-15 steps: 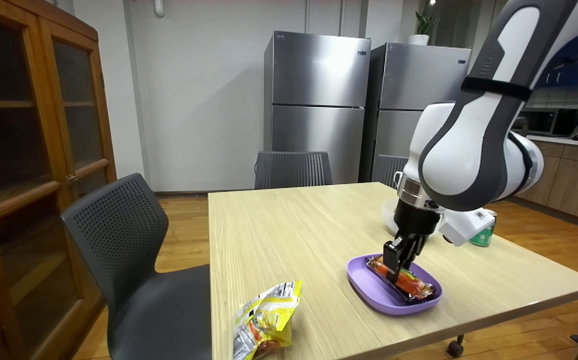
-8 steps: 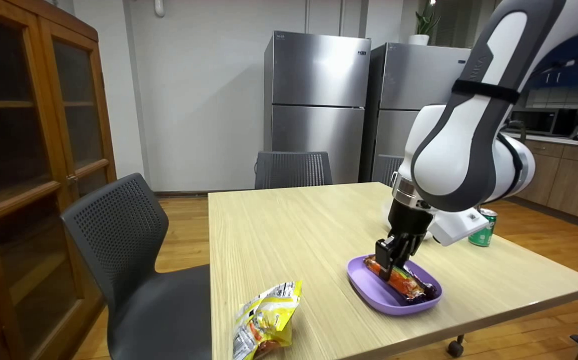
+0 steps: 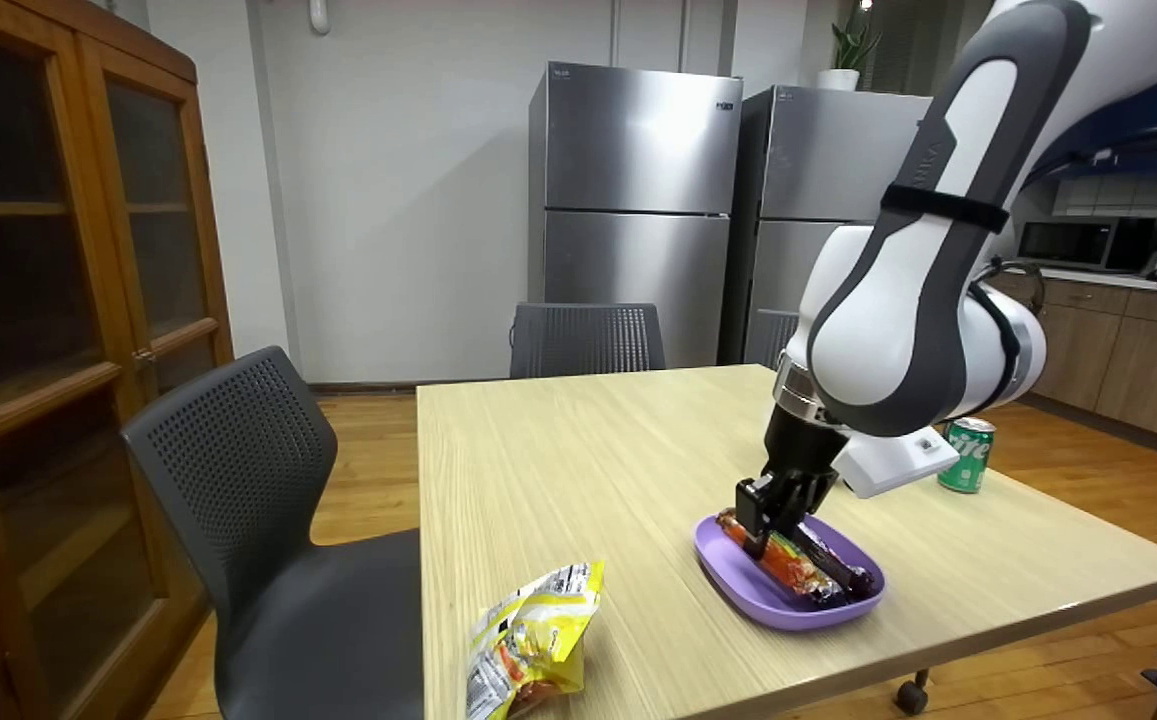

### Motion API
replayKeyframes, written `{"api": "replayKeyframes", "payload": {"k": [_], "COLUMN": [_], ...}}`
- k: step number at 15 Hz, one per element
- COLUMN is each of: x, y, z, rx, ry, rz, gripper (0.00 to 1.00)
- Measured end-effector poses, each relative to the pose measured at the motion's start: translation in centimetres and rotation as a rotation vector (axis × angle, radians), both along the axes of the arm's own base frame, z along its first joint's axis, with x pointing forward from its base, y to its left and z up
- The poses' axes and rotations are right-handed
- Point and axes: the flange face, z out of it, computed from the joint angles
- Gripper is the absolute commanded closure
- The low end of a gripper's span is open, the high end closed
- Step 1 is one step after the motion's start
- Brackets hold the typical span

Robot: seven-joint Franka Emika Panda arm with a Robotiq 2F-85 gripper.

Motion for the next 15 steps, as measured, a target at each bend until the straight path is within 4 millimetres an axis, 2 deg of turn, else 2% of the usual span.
{"api": "replayKeyframes", "payload": {"k": [1, 2, 3, 4, 7, 8, 11, 15], "x": [0.1, 0.2, 0.2, 0.3, 0.3, 0.3, 0.3, -0.4], "y": [0.0, 0.0, 0.0, 0.1, 0.2, 0.3, 0.9, 3.4], "z": [-0.2, -0.3, -0.4, -0.4, -0.4, -0.4, 0.0, 2.0], "rx": [0.001, 0.002, 0.003, 0.003, 0.003, 0.004, 0.002, -0.007], "ry": [-0.001, 0.000, 0.000, 0.001, -0.001, -0.002, -0.009, -0.039], "rz": [-0.004, -0.005, -0.005, -0.004, -0.001, 0.001, 0.029, 0.152], "gripper": [0.83, 0.33, 0.32, 0.27, 0.04, 0.00, 0.00, 0.00]}}
